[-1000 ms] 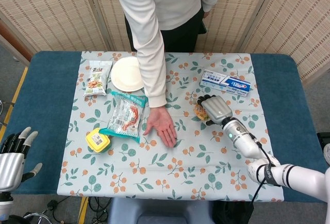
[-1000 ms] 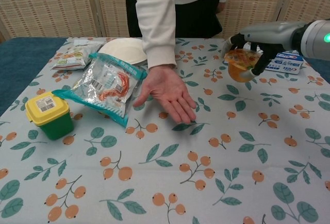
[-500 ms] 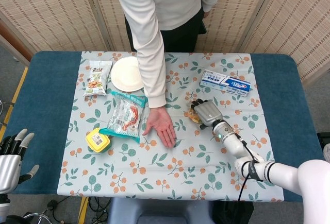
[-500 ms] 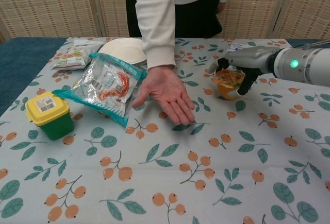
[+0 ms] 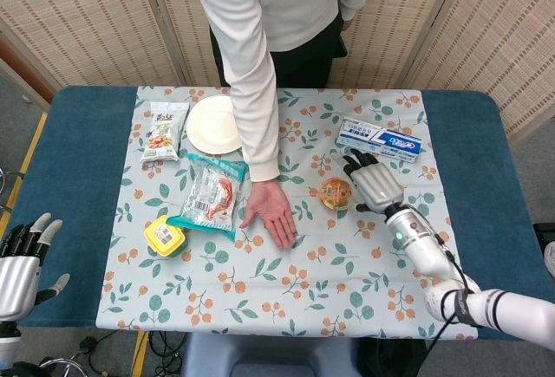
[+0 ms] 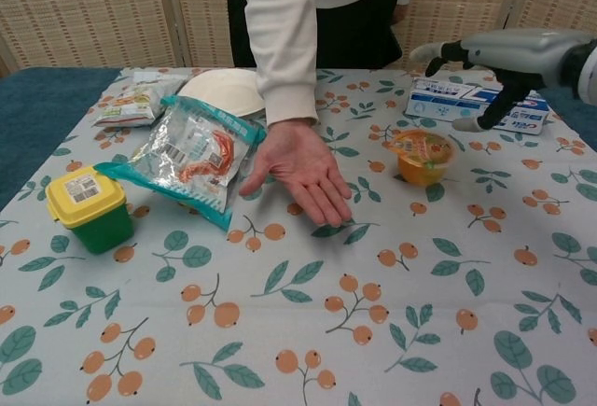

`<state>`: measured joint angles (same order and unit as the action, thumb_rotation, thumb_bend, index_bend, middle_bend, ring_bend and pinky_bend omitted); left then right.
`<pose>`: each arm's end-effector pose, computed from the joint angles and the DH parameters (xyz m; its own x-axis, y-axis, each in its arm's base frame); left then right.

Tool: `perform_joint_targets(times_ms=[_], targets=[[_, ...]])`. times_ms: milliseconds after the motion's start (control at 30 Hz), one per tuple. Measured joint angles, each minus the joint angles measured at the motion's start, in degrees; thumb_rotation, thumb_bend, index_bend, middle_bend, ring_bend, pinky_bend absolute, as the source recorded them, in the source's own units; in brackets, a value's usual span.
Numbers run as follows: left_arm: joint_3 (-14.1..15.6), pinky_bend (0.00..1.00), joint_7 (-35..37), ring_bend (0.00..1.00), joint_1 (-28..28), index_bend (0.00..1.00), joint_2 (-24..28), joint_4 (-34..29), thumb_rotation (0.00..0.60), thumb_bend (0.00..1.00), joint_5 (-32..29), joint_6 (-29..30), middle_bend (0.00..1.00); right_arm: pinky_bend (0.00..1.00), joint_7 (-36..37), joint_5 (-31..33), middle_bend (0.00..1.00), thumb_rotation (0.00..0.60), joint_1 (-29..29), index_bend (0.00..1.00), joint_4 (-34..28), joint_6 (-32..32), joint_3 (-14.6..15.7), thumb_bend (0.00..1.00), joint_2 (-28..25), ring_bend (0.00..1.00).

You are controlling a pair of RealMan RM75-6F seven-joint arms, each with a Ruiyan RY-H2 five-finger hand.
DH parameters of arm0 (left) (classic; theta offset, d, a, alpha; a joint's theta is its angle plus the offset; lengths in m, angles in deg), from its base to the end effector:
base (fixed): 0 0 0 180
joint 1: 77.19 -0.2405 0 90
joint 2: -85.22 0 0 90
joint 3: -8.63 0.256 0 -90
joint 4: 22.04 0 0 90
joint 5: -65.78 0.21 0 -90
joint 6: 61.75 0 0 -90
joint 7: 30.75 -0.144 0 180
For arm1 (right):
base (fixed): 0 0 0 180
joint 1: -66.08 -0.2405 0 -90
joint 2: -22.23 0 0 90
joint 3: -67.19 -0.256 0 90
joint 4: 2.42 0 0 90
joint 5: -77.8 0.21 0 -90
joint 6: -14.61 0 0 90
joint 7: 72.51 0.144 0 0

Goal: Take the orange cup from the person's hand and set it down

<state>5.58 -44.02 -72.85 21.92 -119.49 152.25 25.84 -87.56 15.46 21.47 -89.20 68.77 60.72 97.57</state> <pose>-0.2921 0.1775 0.1616 0.5338 -0.0385 0.8447 0.8451 -0.0084 -0.5345 -0.1798 -0.3677 0.0549 0.5324 -0.2181 0.8179 -0.8276 -0.3371 0.4488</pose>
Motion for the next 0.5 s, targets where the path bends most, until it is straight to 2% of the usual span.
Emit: perform_joint_targets(times_ms=[300,500], targets=[[-0.5,0.10,-0.8,0.11,0.7,0.11,-0.6,-0.1,0.600,0.18,-0.1,-0.4,0.03,0.21,5.3,-11.8,0.23,0.600,12.4,0.13,-6.7,17.1,3.7,0.32,-7.5,0.11],[-1.1,0.10,-1.8,0.11,1.2,0.11,-1.1,-0.6,0.600,0.18,-0.7,-0.6,0.03,0.21,7.8,-17.2,0.23,0.600,21.2,0.13,-9.2,27.1,6.6,0.32,-11.1,0.11]])
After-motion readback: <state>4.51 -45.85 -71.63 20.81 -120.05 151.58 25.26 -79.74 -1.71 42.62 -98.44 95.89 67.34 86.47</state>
